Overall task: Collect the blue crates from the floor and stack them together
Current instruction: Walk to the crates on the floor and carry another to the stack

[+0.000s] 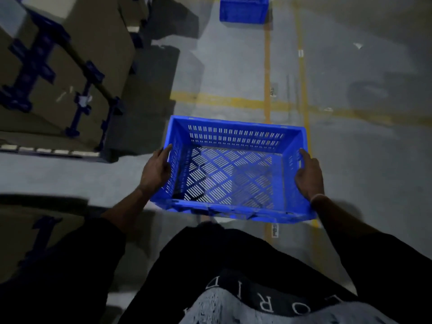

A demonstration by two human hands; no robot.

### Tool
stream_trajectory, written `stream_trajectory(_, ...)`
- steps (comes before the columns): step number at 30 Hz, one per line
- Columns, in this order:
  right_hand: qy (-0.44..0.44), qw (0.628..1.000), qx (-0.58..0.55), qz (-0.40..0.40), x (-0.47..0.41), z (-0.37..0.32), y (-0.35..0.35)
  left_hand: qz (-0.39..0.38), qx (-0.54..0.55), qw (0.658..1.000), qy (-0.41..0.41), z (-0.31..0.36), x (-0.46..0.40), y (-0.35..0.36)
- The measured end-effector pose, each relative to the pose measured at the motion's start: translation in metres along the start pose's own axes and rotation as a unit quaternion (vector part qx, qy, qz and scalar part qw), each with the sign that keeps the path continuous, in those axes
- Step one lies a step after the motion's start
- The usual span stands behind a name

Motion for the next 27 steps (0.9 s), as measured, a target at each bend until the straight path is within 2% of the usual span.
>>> stream_trajectory(8, -0.022, 1.000, -0.013, 0.011, -0.169, -0.090, 0.005, -0.016, -0.007, 1.000, 0.013, -0.035, -0.198, -0.046)
stream_trajectory(17, -0.022, 1.000, -0.020, 0.004, -0.408, -0.163, 0.006, -0.027, -0.013, 0.999, -0.016, -0.068, -0.434, -0.034)
stream_trajectory(27, -0.025, 1.000, -0.010, 0.010, -0.639, -0.237, -0.035, -0.003, -0.029, 0.999, -0.019, -0.054, -0.677, -0.057)
Point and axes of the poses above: each hand's wrist, its own x-axis away from the middle knuckle, its own y-axis out of the palm, z = x × y, the point moved 9 cm from there along -x, towards the middle knuckle, and after that the axes turned 9 degrees about y, right-handed, at the moved point
